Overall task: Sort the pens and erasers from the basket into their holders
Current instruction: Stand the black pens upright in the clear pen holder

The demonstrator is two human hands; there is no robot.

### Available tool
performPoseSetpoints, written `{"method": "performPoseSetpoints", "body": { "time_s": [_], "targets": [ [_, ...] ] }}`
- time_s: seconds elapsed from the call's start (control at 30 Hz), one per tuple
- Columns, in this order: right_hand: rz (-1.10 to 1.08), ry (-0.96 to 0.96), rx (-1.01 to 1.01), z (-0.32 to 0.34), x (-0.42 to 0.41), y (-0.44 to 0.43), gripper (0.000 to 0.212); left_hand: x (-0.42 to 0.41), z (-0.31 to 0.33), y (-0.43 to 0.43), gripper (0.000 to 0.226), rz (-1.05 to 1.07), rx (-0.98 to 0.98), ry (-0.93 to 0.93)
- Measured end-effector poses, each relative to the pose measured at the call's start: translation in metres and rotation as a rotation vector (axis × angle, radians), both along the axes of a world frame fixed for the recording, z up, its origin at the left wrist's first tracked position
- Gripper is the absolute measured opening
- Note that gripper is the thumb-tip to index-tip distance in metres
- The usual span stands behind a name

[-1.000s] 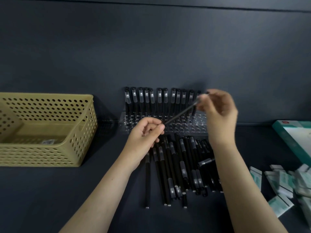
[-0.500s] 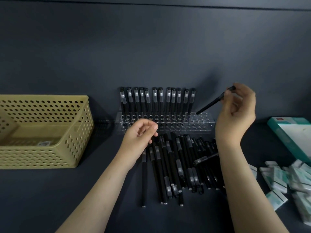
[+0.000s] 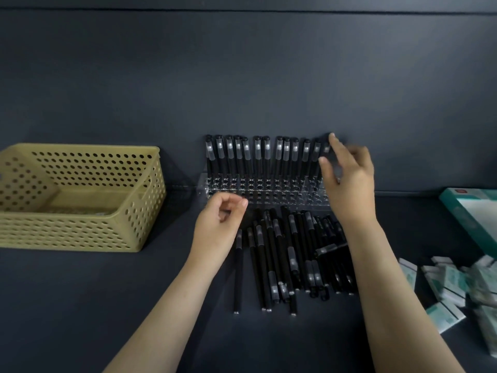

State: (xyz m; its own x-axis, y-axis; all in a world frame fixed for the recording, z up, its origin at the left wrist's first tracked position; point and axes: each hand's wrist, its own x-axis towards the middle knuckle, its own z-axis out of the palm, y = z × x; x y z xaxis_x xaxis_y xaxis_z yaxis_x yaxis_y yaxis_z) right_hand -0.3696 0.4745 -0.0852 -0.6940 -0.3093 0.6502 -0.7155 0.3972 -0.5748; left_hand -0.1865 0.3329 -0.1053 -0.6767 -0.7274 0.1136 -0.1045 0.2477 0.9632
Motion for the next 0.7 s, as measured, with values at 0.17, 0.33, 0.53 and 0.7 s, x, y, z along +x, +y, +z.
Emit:
{"method": "performPoseSetpoints", "body": {
  "time_s": [0.17, 0.33, 0.53, 0.7],
  "targets": [
    [0.122, -0.059, 0.117, 0.017, 0.023, 0.008, 0.043, 0.031, -0.011, 0.017, 0.041, 0.095, -0.309, -0.297],
    [0.553, -0.308, 0.547, 0.009, 0.048, 0.034, 0.028, 0.035, -0.007, 0.045, 0.073, 0.027, -0.448, -0.593],
    [0.661, -0.390, 0.707, -0.010, 0.051, 0.044, 0.025, 0.023, -0.009, 0.062, 0.094, 0.007, -0.409, -0.713],
    [0.650, -0.357, 0.717, -0.009, 0.051, 0.041, 0.020, 0.024, -0.009, 0.059, 0.086, 0.017, -0.376, -0.719]
  ]
}}
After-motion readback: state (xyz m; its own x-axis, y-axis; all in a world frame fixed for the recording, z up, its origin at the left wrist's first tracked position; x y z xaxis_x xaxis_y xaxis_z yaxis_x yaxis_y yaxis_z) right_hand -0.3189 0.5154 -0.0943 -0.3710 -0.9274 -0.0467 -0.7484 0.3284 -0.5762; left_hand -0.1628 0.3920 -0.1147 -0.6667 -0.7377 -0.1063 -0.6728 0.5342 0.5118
